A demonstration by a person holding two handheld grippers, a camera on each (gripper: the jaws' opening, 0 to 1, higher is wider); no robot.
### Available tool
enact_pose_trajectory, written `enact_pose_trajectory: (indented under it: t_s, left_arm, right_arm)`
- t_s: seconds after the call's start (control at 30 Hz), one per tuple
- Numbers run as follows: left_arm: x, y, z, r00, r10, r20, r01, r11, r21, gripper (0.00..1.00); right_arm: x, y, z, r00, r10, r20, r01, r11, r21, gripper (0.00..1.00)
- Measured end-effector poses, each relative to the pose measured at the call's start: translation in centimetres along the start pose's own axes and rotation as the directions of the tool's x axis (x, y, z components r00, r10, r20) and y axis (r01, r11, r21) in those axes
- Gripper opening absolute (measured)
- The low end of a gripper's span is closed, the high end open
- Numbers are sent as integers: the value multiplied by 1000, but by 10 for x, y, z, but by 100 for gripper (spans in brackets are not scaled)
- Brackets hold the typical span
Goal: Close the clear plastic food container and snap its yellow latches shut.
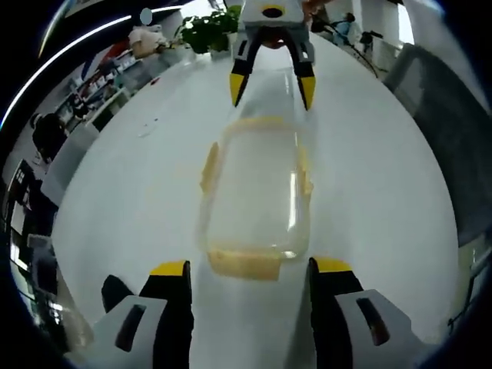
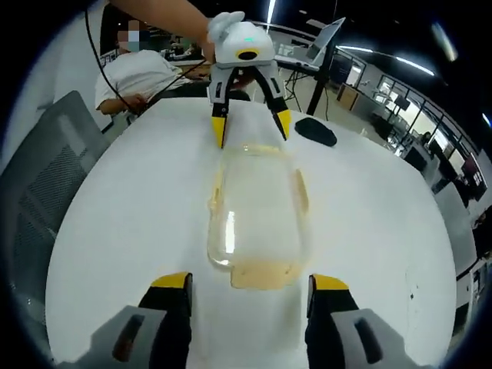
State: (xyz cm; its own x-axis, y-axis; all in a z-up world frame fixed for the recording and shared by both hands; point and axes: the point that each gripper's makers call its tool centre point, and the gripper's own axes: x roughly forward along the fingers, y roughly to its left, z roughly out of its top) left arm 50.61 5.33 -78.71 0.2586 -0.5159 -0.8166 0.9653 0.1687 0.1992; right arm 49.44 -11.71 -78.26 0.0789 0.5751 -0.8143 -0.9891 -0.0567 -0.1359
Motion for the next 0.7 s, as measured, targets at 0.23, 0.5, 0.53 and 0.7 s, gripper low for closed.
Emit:
enact_pose_trajectory:
  t_s: [0.23,0.5,0.53,0.7]
  left_arm:
    - [3,9,-1,1000,1,-16,0,1000,27,58]
    - [9,13,-3,999,-38,-23,39,998,47,58]
    - [9,14,-3,999,-45,-23,46,998,50,58]
    - [10,13,-2,997,-72,-24,73,995,63,56]
  right_arm:
    - [9,-3,-5,998,37,-50,-39,998,-46,59]
    - [18,-2,-9,994,72,-80,-75,997,-33,59]
    - [18,-2,-9,994,75,-84,-79,996,-38,58]
    - [20,-3,-11,990,109,-91,-109,994,1,57]
